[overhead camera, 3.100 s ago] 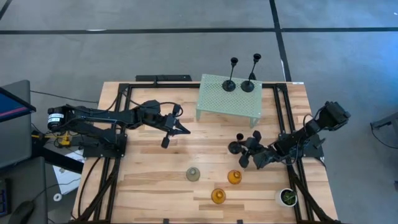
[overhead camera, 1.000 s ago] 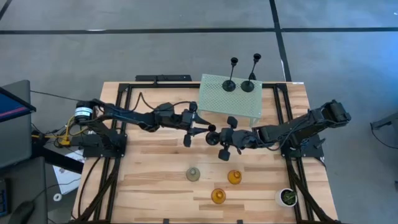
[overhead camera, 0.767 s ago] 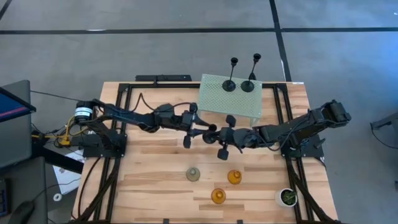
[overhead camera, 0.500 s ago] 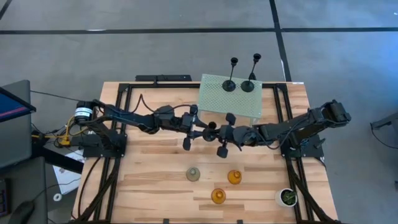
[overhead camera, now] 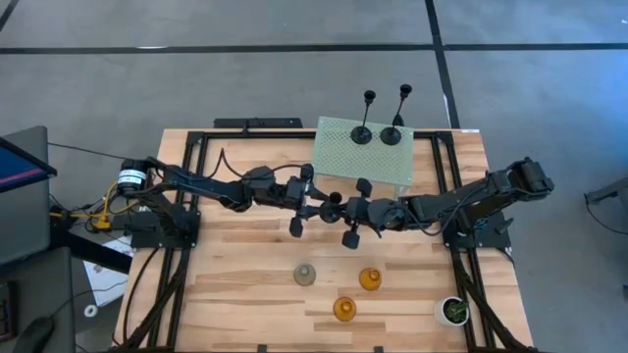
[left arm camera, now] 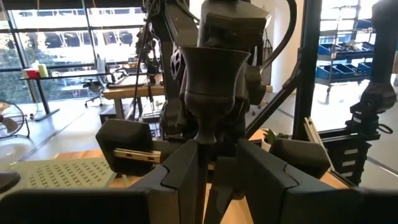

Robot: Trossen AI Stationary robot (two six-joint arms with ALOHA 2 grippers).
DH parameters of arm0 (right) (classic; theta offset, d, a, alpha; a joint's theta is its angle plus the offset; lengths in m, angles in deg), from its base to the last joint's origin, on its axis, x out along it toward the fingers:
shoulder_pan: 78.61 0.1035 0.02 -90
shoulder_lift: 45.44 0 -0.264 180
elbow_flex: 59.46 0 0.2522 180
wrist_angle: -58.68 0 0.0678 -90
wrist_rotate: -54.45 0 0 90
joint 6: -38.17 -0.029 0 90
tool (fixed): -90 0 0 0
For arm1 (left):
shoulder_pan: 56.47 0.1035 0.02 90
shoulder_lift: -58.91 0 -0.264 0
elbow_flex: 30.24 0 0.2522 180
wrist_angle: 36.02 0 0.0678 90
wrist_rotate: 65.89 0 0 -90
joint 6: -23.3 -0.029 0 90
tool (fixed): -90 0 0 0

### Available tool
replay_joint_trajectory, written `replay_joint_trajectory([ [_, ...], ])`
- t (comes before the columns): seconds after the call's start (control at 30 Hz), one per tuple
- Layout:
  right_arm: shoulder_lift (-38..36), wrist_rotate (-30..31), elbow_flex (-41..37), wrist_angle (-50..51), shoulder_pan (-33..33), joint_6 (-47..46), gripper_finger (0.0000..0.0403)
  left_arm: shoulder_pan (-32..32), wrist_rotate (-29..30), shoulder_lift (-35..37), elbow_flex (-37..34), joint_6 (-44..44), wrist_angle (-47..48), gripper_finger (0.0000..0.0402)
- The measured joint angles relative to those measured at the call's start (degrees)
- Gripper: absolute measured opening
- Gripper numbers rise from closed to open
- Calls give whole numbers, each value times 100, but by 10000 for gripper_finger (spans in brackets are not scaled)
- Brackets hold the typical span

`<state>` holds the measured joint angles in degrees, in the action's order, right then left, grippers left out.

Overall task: Pick & Place candle stick holders
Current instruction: Put the top right black candle holder on the shelf

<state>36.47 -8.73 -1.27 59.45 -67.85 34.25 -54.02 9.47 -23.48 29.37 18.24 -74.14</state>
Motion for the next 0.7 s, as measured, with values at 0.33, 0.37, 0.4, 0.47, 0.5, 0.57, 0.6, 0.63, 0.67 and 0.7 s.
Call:
replay_joint_trajectory([
  [0.33,0,3,0,8,2,-4,0,2,2,-246,83,0,-73,101],
  [0.37,0,1,0,1,2,-3,0,2,5,-309,122,0,-54,99],
  [0.4,0,1,0,5,2,0,0,4,8,-367,136,0,-14,98],
  [0.47,0,3,0,-19,2,-4,0,4,6,-497,266,2,-28,95],
  [0.5,0,3,0,-22,11,-4,0,3,3,-521,291,1,-50,93],
  [0.57,0,3,0,16,34,-4,0,9,2,-538,337,0,-57,90],
  [0.6,0,5,0,26,46,-4,0,13,-1,-538,339,0,-60,88],
  [0.63,0,3,0,27,48,-5,0,14,2,-538,340,0,-61,86],
  [0.67,0,3,0,34,52,-7,0,15,1,-538,340,0,-62,85],
  [0.7,0,3,0,45,52,-8,0,15,2,-538,340,0,-66,82],
])
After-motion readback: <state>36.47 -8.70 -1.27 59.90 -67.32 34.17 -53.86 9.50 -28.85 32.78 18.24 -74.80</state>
